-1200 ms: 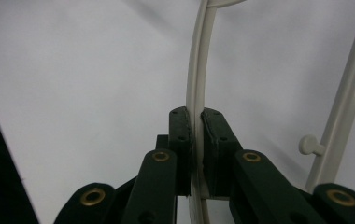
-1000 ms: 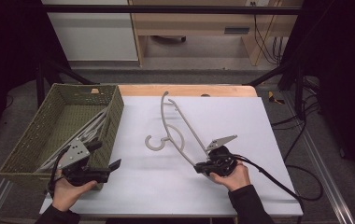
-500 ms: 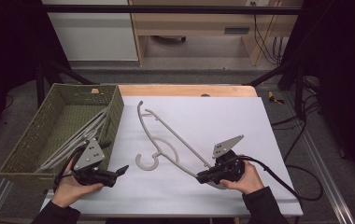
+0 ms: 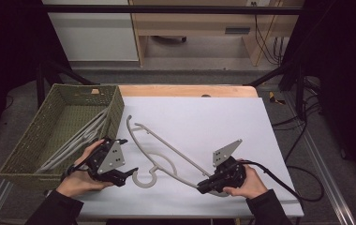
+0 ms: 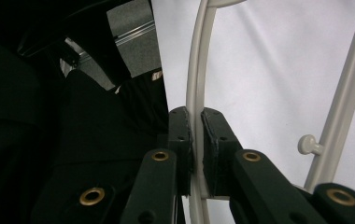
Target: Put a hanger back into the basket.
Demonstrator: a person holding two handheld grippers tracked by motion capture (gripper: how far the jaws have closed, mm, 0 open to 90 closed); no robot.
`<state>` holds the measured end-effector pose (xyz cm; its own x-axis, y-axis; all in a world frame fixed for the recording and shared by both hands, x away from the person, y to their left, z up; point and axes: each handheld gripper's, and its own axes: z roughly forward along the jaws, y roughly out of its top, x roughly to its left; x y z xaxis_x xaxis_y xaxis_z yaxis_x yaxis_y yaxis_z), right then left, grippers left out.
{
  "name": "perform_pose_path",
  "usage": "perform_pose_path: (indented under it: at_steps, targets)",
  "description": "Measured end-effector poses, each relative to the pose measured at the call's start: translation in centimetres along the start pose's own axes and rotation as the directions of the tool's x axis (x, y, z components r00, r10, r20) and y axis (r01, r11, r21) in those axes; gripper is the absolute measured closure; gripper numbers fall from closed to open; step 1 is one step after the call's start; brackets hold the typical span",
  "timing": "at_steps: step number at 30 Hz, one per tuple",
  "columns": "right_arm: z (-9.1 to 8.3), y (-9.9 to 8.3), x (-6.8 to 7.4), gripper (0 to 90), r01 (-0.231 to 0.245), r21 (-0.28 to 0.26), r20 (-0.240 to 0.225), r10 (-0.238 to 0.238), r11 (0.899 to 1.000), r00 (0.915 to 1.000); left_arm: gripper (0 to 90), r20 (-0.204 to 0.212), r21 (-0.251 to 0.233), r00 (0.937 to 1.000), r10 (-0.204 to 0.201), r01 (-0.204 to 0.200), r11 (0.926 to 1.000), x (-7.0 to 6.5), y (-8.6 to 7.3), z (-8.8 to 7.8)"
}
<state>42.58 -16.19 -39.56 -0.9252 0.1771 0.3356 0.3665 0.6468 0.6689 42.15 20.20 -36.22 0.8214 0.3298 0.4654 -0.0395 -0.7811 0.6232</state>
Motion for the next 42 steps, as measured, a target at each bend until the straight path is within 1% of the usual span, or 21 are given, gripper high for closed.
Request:
perform_pose_path:
  at_steps: [2,5,6,7,8,10,11,15,17,18,20,21,22,23,24,26,28,32,33,38,42]
  targets:
    - [0.1,0.0,0.0,82.9,0.004,0.002,-0.01,-0.004,1.0,0.9999,15.2,-0.008,0.032,0.9985,0.055,-0.055,0.998,0.0,0.3,0.5]
    - [0.1,-0.1,0.1,82.9,0.006,0.01,-0.016,-0.006,1.0,0.9998,21.2,-0.009,0.042,0.993,0.118,-0.118,0.9922,0.0,0.4,1.3]
    - [0.1,-0.1,0.1,82.9,0.01,0.008,-0.021,-0.01,1.0,0.9997,25.6,-0.002,0.031,0.9874,0.158,-0.158,0.987,-0.1,0.4,1.6]
    - [0.1,-0.1,0.2,82.9,0.006,0.004,-0.03,-0.006,1.0,0.9995,31.0,0.004,0.022,0.9794,0.202,-0.202,0.9792,-0.2,0.4,1.8]
    - [0.1,-0.1,0.2,82.9,0.011,0.007,-0.033,-0.01,1.0,0.9994,36.0,0.008,0.021,0.975,0.222,-0.222,0.9748,-0.2,0.4,1.9]
    - [0.2,-0.1,0.2,82.9,0.015,0.007,-0.04,-0.015,1.0,0.9991,40.6,0.014,0.008,0.9703,0.241,-0.242,0.9704,-0.4,0.5,2.2]
    - [0.2,-0.1,0.2,82.9,0.023,0.005,-0.044,-0.023,1.0,0.9988,43.0,0.02,0.021,0.9621,0.272,-0.272,0.962,-0.4,0.5,2.3]
    - [0.2,-0.2,0.3,82.9,0.027,0.011,-0.054,-0.026,1.0,0.9982,50.9,0.028,0.037,0.9483,0.316,-0.317,0.9477,-0.7,0.5,2.8]
    - [0.2,-0.2,0.3,82.9,0.025,0.018,-0.056,-0.024,1.0,0.9981,55.5,0.033,0.035,0.9447,0.326,-0.327,0.9443,-0.8,0.4,2.8]
    - [0.2,-0.2,0.2,82.9,0.029,0.019,-0.057,-0.028,0.999,0.998,58.6,0.03,0.039,0.9404,0.339,-0.34,0.9397,-0.8,0.4,2.8]
    - [0.3,-0.2,0.2,82.8,0.039,0.021,-0.061,-0.038,0.999,0.9974,61.2,0.037,0.043,0.9382,0.344,-0.346,0.9375,-0.9,0.3,2.8]
    - [0.3,-0.2,0.2,82.9,0.038,0.022,-0.063,-0.037,0.999,0.9973,62.0,0.033,0.039,0.9329,0.359,-0.36,0.9322,-0.9,0.3,2.8]
    - [0.3,-0.2,0.2,82.8,0.039,0.02,-0.066,-0.038,0.999,0.9971,62.7,0.032,0.042,0.9301,0.366,-0.367,0.9292,-1.0,0.2,2.8]
    - [0.3,-0.2,0.2,82.8,0.038,0.023,-0.065,-0.037,0.999,0.9972,63.6,0.032,0.045,0.9243,0.38,-0.382,0.9233,-1.1,0.2,2.8]
    - [0.2,-0.2,0.2,82.7,0.035,0.025,-0.063,-0.033,0.999,0.9974,64.8,0.029,0.045,0.9218,0.387,-0.388,0.9207,-1.2,0.2,2.8]
    - [0.1,-0.2,0.2,82.6,0.029,0.023,-0.065,-0.027,0.999,0.9975,66.1,0.03,0.042,0.9193,0.392,-0.393,0.9184,-1.3,0.1,2.7]
    - [0.1,-0.2,0.1,82.6,0.049,0.013,-0.065,-0.048,0.999,0.9967,67.3,0.035,0.037,0.919,0.393,-0.394,0.9184,-1.2,0.1,2.5]
    - [-0.2,-0.3,0.1,82.3,0.05,0.004,-0.065,-0.05,0.999,0.9966,69.5,0.036,0.02,0.9226,0.384,-0.385,0.9227,-1.0,0.1,1.9]
    - [-0.2,-0.4,0.0,82.1,0.061,-0.009,-0.068,-0.061,0.998,0.9958,70.3,0.041,0.018,0.9238,0.381,-0.382,0.9241,-1.0,0.1,1.9]
    - [-0.3,-0.4,-0.1,80.7,0.053,-0.016,-0.078,-0.054,0.998,0.9954,74.0,0.035,0.026,0.9278,0.371,-0.372,0.9277,-0.9,0.2,1.8]
    - [-0.6,-0.5,-0.3,79.1,0.049,-0.05,-0.068,-0.052,0.998,0.9963,76.8,0.032,0.039,0.9309,0.364,-0.365,0.9302,-1.1,0.2,1.8]
